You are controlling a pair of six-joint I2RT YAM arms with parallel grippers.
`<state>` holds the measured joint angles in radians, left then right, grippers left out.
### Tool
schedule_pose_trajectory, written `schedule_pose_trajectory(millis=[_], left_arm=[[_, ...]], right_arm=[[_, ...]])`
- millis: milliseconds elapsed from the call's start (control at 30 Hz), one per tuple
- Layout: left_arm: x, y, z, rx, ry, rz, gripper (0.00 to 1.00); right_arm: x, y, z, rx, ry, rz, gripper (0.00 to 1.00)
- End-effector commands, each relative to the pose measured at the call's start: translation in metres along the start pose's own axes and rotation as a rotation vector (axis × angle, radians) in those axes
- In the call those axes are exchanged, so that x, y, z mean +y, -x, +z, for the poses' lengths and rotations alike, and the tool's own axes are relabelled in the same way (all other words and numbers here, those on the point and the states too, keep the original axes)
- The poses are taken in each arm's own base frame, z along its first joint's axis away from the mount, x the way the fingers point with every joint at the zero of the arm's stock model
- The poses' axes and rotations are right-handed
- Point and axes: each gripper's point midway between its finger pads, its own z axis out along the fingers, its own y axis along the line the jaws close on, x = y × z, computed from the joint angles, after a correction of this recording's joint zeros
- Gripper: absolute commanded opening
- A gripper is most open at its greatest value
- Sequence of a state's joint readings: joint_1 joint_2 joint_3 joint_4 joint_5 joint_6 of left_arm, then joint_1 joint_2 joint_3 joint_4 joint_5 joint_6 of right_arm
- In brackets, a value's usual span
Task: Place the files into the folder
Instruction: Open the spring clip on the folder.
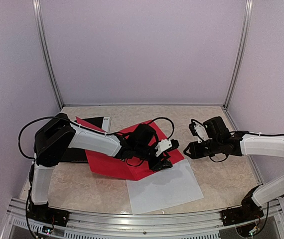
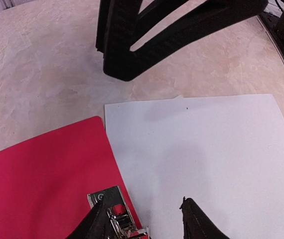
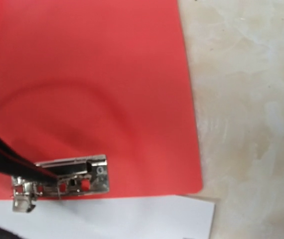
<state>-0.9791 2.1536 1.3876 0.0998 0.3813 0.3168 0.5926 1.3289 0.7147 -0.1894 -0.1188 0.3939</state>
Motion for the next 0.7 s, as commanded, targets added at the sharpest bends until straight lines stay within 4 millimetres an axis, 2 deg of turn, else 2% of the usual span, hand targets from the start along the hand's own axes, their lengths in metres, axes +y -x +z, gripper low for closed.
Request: schedule_pose_trajectory(millis=[0,400,667], left_arm=[[-0.005,-0.004,0.009,0.022,-0.02,-0.008,0.41],[-0.006,0.001,-0.001,0.015,0.016,-0.02,0.17],[-0.007,0.007,-0.017,-0.015,0.052,-0.036,0.12]], right_arm=[[-0.007,-0.007,-0.002,0.009,-0.01,0.019,0.32],[-0.006,-0.013,0.005,0.029,0.002,0.015,0.25],[-0.01,-0.022,0.016,0.066,-0.003,0.009,0.22]])
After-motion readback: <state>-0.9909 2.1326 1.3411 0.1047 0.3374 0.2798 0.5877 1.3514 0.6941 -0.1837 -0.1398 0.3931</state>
